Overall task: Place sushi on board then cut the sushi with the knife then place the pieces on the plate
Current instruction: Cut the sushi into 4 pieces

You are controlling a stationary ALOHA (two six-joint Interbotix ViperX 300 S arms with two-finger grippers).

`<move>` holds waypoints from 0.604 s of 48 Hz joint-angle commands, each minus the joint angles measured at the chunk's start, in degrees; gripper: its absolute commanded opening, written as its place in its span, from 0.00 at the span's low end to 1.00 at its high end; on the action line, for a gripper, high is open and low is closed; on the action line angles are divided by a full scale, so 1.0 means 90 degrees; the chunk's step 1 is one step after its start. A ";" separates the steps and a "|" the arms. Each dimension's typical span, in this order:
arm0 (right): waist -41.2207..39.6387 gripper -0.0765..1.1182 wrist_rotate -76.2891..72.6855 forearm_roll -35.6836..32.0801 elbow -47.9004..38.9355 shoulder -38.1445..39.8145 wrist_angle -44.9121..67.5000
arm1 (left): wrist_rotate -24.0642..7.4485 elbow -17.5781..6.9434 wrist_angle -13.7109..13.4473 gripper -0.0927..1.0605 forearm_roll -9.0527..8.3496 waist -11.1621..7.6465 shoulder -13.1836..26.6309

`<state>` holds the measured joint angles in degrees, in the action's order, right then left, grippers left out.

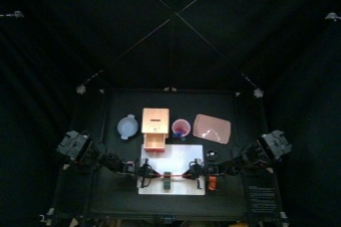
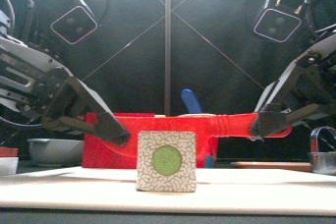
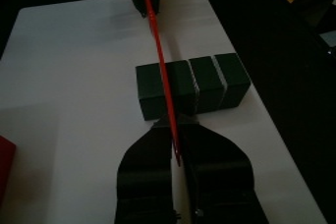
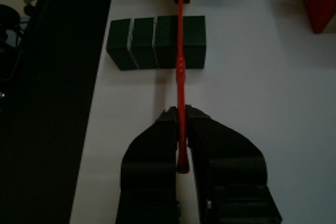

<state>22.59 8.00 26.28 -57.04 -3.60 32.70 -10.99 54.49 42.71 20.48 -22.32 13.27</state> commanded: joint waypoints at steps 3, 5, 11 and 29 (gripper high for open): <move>-0.0059 0.36 0.0010 -0.0020 0.0117 -0.0098 -0.0088 | -0.0039 -0.0059 -0.0225 0.36 0.0029 0.0059 0.0020; -0.0068 0.36 0.0010 -0.0020 0.0127 -0.0137 -0.0107 | -0.0039 -0.0059 -0.0283 0.36 0.0039 0.0068 0.0020; -0.0117 0.36 0.0010 -0.0020 0.0117 -0.0205 -0.0127 | -0.0049 -0.0068 -0.0439 0.36 0.0068 0.0098 0.0029; -0.0547 0.36 0.0029 -0.0488 0.0049 0.0098 -0.0254 | -0.0293 0.0000 -0.0449 0.36 0.0088 0.0234 -0.0283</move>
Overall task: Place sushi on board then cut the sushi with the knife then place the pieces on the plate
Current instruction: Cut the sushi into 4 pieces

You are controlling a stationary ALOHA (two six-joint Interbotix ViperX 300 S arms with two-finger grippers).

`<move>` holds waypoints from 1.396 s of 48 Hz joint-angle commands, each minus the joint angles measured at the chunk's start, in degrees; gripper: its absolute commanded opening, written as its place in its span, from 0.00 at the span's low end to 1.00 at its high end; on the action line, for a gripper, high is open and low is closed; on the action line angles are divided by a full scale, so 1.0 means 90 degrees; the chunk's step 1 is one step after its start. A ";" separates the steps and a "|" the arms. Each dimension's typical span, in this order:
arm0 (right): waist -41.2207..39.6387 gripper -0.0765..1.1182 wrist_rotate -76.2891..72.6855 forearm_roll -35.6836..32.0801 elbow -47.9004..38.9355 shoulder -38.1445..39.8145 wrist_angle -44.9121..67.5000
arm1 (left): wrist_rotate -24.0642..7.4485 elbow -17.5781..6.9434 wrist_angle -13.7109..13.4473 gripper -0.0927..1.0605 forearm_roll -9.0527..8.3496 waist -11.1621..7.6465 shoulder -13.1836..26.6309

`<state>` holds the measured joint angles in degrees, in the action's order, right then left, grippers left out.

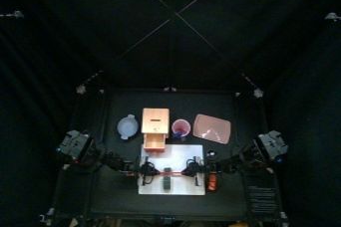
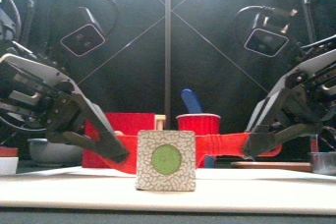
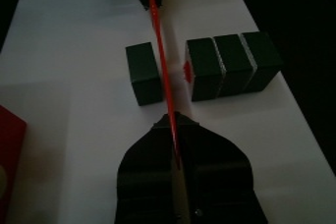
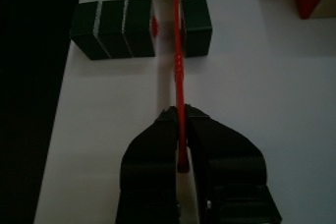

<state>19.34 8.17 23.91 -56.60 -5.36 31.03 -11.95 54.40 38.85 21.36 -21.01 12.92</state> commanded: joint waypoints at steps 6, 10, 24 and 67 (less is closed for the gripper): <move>-0.0479 0.36 0.0000 -0.0693 0.0039 0.0479 -0.0303 | -0.0635 0.0010 -0.0029 0.36 0.0146 0.0186 -0.0400; -0.0635 0.36 -0.0010 -0.0908 0.0049 0.0596 -0.0479 | -0.0889 0.0020 -0.0029 0.36 0.0381 0.0215 -0.0488; -0.0928 0.36 -0.0020 -0.1396 0.0078 0.1104 -0.0762 | -0.1680 0.0078 -0.0029 0.36 0.1094 0.0234 -0.0791; 0.0449 0.36 -0.0088 -0.0625 0.0645 0.0977 -0.1611 | -0.1777 -0.0459 -0.0039 0.36 0.1084 -0.0703 -0.0635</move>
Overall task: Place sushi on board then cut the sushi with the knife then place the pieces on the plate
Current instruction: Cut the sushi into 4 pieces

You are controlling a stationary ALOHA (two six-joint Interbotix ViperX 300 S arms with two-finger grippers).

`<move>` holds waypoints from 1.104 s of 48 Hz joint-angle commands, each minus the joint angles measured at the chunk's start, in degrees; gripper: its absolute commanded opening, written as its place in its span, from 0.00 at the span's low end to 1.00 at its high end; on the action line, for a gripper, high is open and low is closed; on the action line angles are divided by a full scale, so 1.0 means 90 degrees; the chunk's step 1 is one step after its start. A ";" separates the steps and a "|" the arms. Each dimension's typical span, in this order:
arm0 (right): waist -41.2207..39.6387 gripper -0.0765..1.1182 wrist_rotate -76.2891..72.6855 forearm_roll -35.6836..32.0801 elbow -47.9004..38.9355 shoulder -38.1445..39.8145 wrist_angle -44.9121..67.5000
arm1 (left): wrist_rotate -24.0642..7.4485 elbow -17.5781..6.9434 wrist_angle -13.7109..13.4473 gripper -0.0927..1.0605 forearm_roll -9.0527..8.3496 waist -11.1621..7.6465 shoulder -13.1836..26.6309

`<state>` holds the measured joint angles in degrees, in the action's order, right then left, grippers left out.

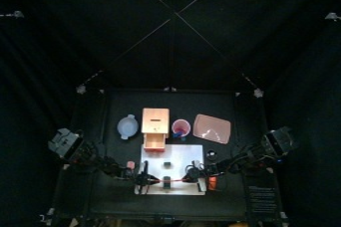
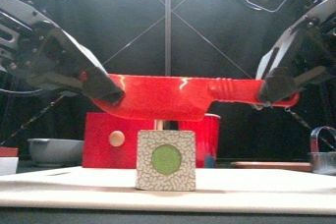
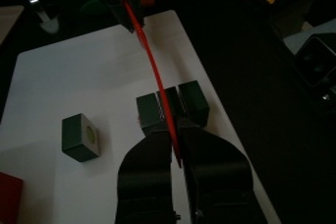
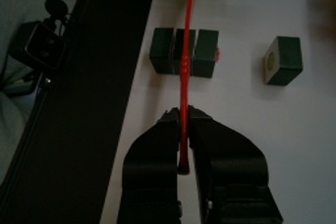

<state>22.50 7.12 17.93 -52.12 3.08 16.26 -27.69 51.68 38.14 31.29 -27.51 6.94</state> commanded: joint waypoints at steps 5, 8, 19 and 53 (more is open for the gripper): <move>0.0098 0.36 0.0029 0.0049 0.0098 0.0039 0.0029 | -0.0029 -0.0166 0.0029 0.36 0.0010 0.0020 0.0098; 0.0098 0.36 0.0029 0.0059 0.0078 0.0049 0.0029 | -0.0039 -0.0166 0.0039 0.36 0.0029 0.0020 0.0098; 0.0059 0.36 0.0039 0.0049 0.0049 0.0098 0.0029 | -0.0078 -0.0166 0.0029 0.36 0.0020 0.0068 0.0068; 0.0088 0.36 0.0029 0.0205 -0.0049 0.0127 0.0029 | -0.0010 -0.0195 0.0029 0.36 0.0059 0.0098 0.0107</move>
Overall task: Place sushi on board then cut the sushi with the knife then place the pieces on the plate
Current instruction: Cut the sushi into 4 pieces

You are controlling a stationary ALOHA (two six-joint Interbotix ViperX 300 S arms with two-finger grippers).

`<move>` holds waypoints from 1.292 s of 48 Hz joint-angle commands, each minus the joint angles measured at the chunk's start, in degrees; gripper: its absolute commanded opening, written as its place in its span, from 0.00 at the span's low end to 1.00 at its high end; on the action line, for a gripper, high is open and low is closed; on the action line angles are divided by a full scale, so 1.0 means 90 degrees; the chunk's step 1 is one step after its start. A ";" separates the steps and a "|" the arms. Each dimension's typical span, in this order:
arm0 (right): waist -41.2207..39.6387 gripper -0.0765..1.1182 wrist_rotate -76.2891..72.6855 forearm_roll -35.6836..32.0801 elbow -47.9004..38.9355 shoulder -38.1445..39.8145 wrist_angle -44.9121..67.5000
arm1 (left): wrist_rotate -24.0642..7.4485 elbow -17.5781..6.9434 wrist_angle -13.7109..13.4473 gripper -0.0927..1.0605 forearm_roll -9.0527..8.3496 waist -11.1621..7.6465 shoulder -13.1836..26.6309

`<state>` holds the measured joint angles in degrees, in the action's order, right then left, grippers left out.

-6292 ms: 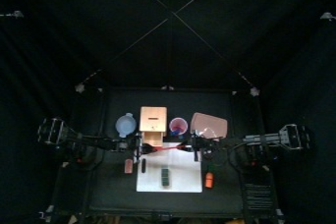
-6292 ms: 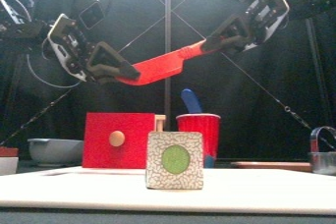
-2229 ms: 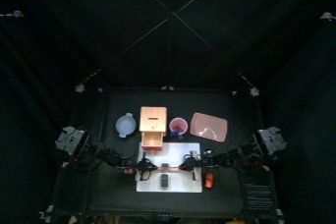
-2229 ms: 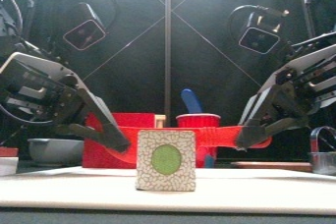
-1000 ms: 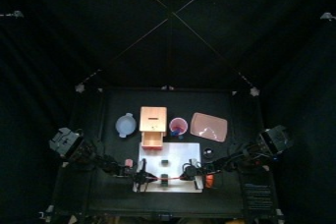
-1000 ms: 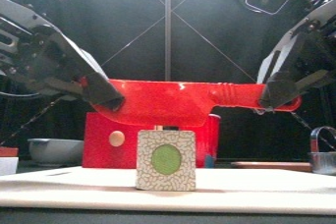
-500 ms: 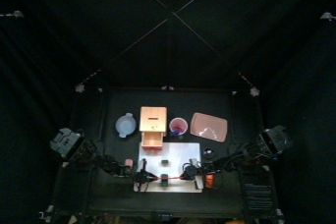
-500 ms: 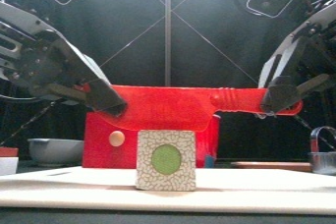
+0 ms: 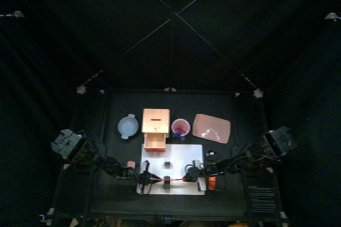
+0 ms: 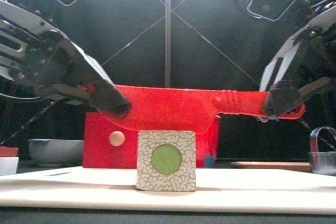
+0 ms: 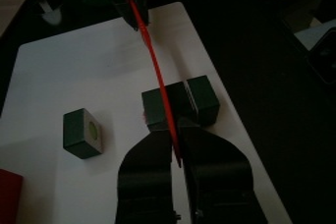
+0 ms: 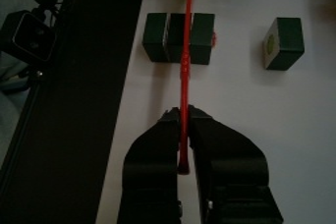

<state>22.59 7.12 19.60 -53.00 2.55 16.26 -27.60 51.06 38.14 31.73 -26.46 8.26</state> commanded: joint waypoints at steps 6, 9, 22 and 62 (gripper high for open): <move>0.0078 0.36 0.0029 0.0049 0.0049 0.0176 0.0029 | -0.0020 -0.0107 0.0029 0.36 0.0068 -0.0029 -0.0039; 0.0088 0.36 0.0029 0.0059 0.0049 0.0176 0.0020 | -0.0020 -0.0098 0.0020 0.36 0.0078 -0.0029 -0.0029; 0.0137 0.36 0.0029 0.0166 0.0039 0.0166 0.0049 | -0.0029 -0.0156 -0.0117 0.37 0.0137 -0.0088 -0.0010; 0.0107 0.35 0.0039 0.0137 0.0078 -0.0049 0.0049 | -0.0049 -0.0166 -0.0215 0.36 0.0293 -0.0059 0.0313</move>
<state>23.38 7.12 21.18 -53.09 1.49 16.79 -27.42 50.01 36.74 34.19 -27.60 11.34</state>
